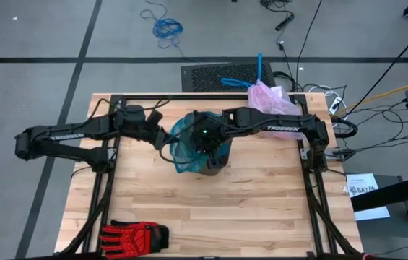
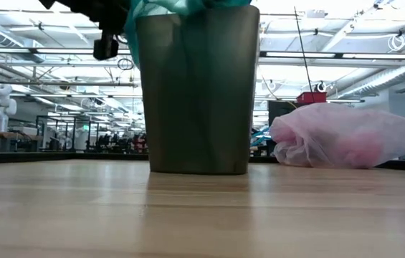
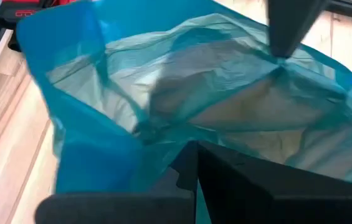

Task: Place trash/remove bag and relplace
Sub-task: Insert the blue trash bag into the black trash bin

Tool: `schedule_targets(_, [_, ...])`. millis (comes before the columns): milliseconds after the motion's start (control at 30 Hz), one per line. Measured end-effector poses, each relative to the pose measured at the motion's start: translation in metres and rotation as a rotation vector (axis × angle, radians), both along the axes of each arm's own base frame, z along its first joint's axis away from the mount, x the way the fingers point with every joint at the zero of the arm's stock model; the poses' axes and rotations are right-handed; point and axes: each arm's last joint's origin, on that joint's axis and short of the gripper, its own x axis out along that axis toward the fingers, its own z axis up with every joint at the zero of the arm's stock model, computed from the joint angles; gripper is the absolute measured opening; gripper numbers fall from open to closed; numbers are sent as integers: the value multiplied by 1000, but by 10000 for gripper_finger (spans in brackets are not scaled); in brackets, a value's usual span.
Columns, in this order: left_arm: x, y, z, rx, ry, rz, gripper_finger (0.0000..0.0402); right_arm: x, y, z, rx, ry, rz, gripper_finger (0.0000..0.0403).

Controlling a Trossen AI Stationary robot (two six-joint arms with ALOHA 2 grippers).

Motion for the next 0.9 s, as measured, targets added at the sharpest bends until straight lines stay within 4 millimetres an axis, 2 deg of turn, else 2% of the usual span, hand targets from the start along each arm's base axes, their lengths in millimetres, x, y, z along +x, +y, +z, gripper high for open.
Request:
schedule_targets(400, [2,-28,-3,-63,55,-41,0,-1,0,0,0,7,0,0])
schedule_targets(567, [2,-36,8,-57,28,-74,0,-1,0,0,0,7,0,0])
schedule_targets(767, [1,-45,30,15,-38,-131,0,-1,0,0,0,7,0,0])
schedule_targets(900, [-4,-54,26,14,55,-176,0,-1,0,0,0,7,0,0])
